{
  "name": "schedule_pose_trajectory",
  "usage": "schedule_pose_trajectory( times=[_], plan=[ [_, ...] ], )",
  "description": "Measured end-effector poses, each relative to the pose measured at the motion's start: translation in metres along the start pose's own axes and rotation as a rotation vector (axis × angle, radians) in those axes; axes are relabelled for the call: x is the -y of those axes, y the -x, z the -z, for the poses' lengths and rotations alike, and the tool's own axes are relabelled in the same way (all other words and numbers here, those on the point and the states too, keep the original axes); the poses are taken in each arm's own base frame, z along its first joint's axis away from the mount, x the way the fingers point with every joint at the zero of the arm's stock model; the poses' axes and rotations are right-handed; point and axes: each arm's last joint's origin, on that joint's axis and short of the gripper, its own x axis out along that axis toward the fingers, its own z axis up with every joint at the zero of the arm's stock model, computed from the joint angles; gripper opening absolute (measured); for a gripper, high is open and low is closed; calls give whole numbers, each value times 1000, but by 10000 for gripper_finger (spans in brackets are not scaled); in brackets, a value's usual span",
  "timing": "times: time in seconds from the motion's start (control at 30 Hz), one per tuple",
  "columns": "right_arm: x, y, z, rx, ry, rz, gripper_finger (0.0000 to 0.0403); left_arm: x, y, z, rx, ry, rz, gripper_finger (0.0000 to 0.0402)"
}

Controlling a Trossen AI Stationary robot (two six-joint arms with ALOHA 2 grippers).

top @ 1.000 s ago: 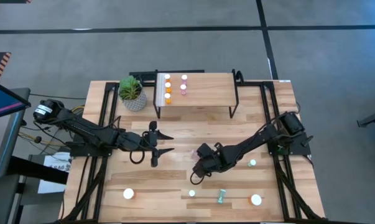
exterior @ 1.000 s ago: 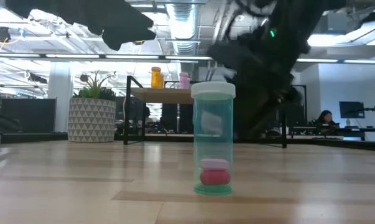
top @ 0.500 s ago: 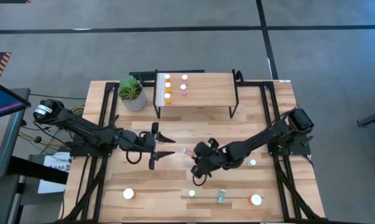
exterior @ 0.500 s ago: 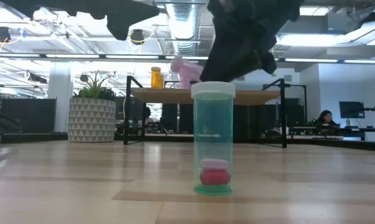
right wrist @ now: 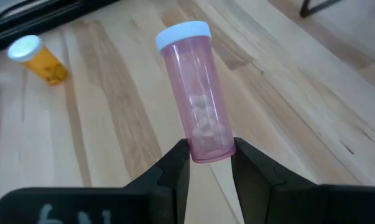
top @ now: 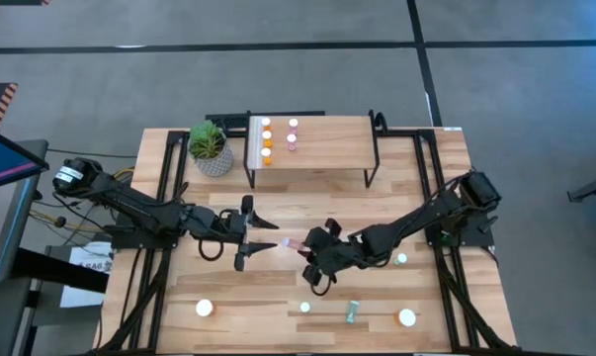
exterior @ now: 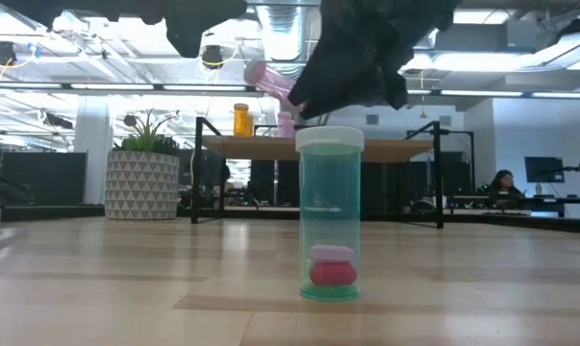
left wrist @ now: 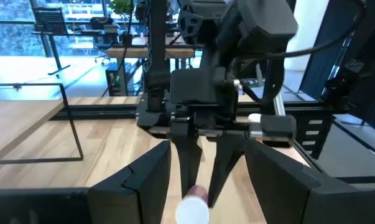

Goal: Pick and place medicine bottles onto shelf by color
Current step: Put the pink pill bottle on the shelf aligned with the other pink pill bottles

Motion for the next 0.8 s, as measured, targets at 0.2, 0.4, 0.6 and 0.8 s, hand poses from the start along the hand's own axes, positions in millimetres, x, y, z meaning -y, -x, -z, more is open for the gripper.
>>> schedule_pose_trajectory(
  times=[0.2, 0.4, 0.6, 0.8],
  plan=[
    [16, 7, 10, 93, -53, -70, 122, 0, 0, -1, 6, -5, 0, 195],
    [28, 20, 14, 265, -56, -183, 122, -7, -3, 1, 4, 12, -25, 195],
    [28, 27, 7, 387, -8, -234, 122, -14, -11, 8, -9, 83, -48, 195],
    [28, 28, 3, 428, 9, -240, 122, -19, -24, 17, 18, 134, -15, 195]
  ],
)
